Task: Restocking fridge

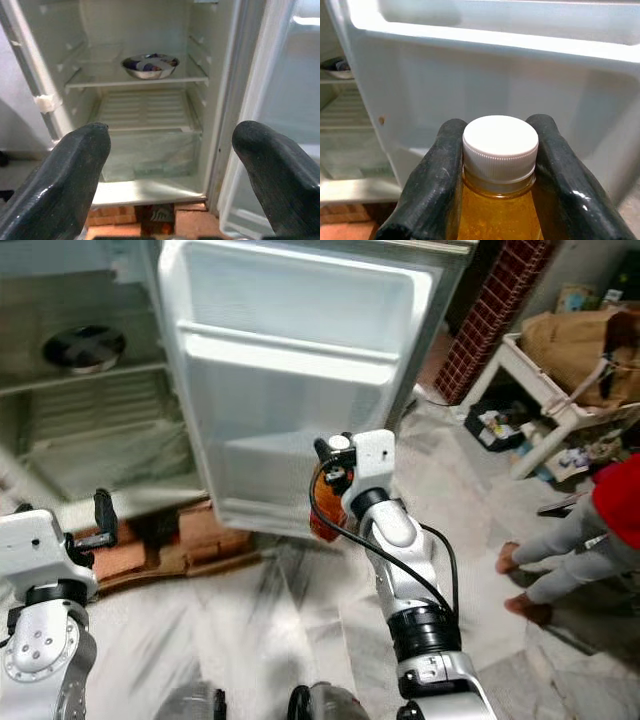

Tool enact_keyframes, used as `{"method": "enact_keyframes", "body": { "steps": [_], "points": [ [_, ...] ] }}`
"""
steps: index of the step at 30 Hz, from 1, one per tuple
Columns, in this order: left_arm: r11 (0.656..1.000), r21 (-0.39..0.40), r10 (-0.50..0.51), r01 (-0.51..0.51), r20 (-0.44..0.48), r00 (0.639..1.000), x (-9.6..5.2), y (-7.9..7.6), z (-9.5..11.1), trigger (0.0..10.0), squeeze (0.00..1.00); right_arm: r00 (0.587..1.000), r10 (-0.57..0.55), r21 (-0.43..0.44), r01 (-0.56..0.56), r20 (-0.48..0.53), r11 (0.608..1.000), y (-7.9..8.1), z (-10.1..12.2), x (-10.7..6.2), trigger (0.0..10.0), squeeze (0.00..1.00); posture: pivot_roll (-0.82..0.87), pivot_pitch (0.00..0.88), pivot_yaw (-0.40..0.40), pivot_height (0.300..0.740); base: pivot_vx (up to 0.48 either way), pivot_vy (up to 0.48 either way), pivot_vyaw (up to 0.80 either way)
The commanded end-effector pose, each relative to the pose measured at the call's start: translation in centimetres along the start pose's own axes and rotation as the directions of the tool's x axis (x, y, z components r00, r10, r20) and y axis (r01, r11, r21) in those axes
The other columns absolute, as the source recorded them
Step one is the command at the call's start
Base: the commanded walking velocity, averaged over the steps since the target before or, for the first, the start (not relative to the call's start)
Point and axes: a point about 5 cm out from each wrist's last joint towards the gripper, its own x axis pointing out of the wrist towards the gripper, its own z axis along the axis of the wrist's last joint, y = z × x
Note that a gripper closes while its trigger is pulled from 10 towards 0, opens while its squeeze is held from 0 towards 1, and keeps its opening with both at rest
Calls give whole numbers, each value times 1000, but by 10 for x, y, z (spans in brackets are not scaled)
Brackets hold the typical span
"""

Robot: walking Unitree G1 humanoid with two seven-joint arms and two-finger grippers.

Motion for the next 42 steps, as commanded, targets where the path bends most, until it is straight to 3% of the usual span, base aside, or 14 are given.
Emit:
{"method": "enact_keyframes", "body": {
  "steps": [1, 15, 29, 42],
  "points": [
    [1000, 14, 28, -28, -15, 999, -2, 7, -2, 10000, 0, 999, 24, 4, -24, 27, 1000, 6, 5, 2, 10000, 0, 100, 165, -111, 740, 398, 0, 0],
    [997, 79, 6, 0, -72, 997, -15, 9, -14, 10000, 0, 1000, 17, 31, -17, 1, 999, 0, 2, 6, 10000, 0, 101, 168, -115, 740, 22, 0, 0],
    [995, 97, -1, 7, -59, 998, -12, 5, -12, 10000, 0, 999, 49, 51, -49, 2, 998, 5, -1, 3, 10000, 0, 103, 173, -110, 740, 0, 0, 0],
    [991, 134, 12, -6, -44, 999, -9, 6, -10, 10000, 0, 998, 61, 45, -61, -1, 997, 8, -2, 5, 10000, 0, 105, 177, -110, 680, 0, 0, 0]
  ]
}}
